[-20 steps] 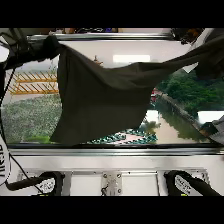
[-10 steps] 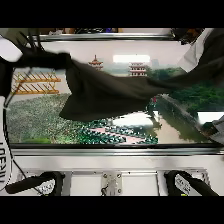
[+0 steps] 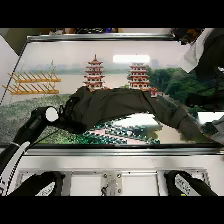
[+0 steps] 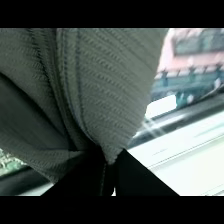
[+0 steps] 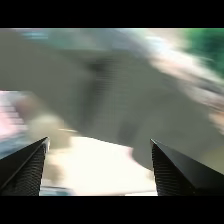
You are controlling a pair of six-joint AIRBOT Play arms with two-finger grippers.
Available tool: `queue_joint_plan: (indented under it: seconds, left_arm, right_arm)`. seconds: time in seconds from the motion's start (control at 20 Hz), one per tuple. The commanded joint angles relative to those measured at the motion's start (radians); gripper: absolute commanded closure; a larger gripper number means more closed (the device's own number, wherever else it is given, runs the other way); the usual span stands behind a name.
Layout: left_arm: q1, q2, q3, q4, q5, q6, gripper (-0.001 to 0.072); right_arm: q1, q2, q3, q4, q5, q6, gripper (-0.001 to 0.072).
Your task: Fold the clothes and pants, and hang the long-sleeved shirts on hangers.
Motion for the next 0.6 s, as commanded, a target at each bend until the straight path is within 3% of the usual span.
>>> queue_joint_plan:
  seconds: [0.0,0.25,0.45,0.55]
  left_arm:
    - [0.014,0.053,-0.071,0.007,0.030,0.003,0.0692]
    - [0.100,0.083,-0.071,0.005,0.033,0.000,0.0692]
    - [0.145,0.082,-0.071,-0.002,0.033,-0.009,0.0692]
    - [0.147,0.082,-0.071,-0.002,0.032,-0.009,0.0692]
  right_arm:
    - [0.066,-0.045,-0.013,0.292,-0.109,-0.118,-0.0008]
    - [0.248,-0.294,0.034,0.300,-0.344,-0.257,-0.0008]
    - [0.342,-0.544,0.209,0.299,-0.364,-0.410,-0.0008]
    - [0.365,-0.640,0.292,0.299,-0.364,-0.417,-0.0008]
